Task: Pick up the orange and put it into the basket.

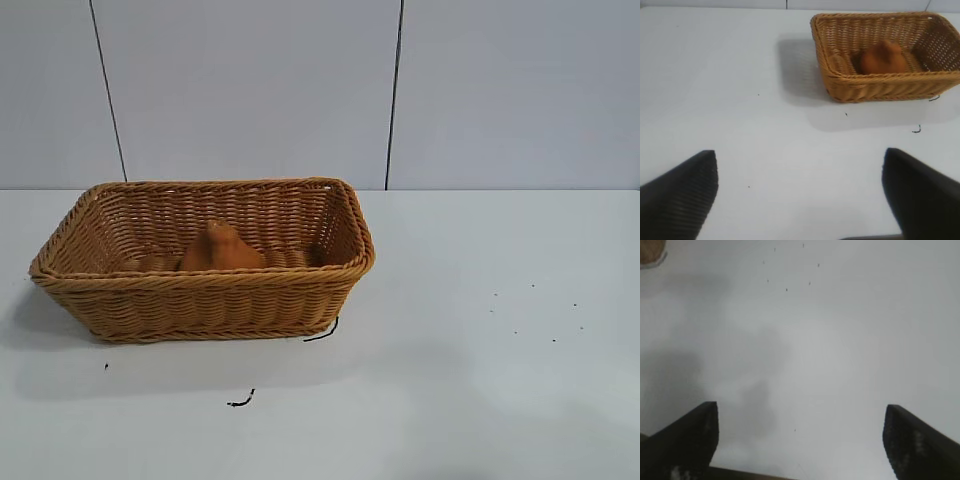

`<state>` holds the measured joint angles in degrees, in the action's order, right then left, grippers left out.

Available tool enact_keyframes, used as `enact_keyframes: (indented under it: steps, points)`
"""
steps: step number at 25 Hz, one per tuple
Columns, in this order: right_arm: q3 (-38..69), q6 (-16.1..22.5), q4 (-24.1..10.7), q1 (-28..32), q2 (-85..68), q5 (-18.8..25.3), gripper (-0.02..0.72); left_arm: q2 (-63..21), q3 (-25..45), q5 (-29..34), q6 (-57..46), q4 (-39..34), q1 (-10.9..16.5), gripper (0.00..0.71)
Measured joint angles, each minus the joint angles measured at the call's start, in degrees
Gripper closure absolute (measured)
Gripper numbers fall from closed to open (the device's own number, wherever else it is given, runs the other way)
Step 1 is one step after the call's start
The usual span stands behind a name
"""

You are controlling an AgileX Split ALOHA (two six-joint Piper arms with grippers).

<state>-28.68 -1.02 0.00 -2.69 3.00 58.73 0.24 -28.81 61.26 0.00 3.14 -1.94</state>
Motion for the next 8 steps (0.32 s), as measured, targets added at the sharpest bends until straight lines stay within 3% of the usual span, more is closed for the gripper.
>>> enact_keyframes:
  steps: [8]
  points:
    - [0.0,0.0,0.3,0.0,-3.2,0.0,0.069,0.0,0.0,0.0,0.0,0.0,0.0,0.071]
